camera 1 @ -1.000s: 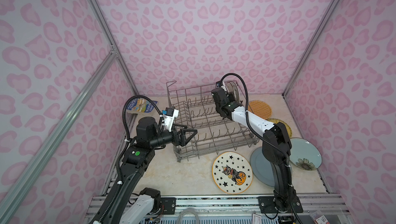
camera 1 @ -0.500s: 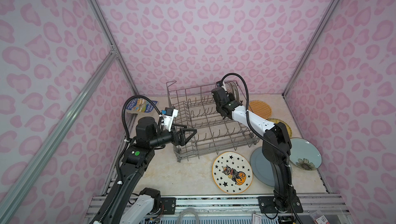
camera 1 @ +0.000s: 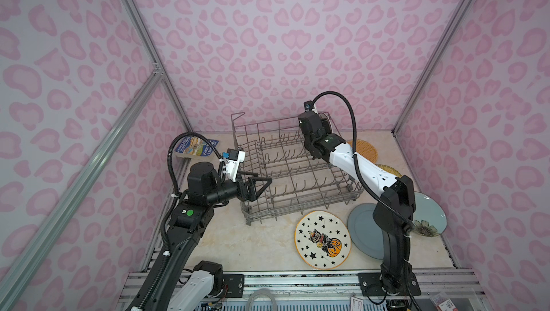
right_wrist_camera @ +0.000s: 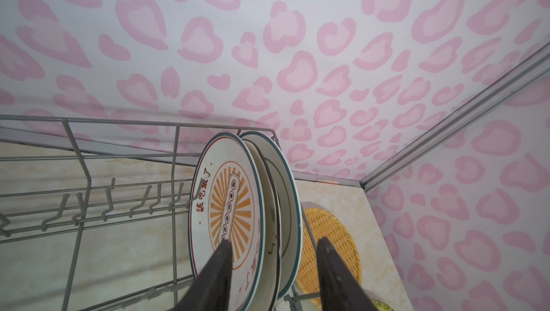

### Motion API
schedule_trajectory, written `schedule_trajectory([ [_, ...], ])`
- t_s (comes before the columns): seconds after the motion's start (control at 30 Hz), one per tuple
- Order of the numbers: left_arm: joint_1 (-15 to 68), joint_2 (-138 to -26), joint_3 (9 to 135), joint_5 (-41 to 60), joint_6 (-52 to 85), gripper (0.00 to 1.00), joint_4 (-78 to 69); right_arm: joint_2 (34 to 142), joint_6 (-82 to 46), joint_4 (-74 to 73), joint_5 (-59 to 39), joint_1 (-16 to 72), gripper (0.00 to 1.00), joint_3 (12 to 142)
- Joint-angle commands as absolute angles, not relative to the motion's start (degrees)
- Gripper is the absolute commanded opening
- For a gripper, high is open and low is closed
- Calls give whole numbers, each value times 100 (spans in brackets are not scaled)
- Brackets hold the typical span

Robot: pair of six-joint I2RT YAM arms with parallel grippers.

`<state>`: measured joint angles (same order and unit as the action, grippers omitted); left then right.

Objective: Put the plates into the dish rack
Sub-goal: 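Open the right gripper and withdraw it from the rack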

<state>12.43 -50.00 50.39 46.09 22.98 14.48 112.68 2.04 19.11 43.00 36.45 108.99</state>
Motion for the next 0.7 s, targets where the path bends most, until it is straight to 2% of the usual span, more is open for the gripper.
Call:
schedule_trajectory([
  [0.0, 1230, -4968, 5005, 4634, 2337, 98, 1175, 10857, -29, 2017, 4103, 3659, 55, 10629],
  [0.23, 1235, -4863, 5019, 4423, 2329, 98, 1264, 9352, -708, 2184, 3696, 3585, 75, 9105],
  [0.37, 1290, -4771, 5100, 4040, 2217, 98, 1477, 8434, -1359, 2325, 3066, 3302, 83, 7933],
  [0.53, 1339, -4269, 5115, 2516, 2666, 98, 2273, 7480, -1821, 2571, 2694, 2935, 94, 6793],
  [0.67, 1336, -3974, 5188, 874, 3176, 98, 3676, 6803, -2094, 2562, 1999, 2440, 98, 6068],
])
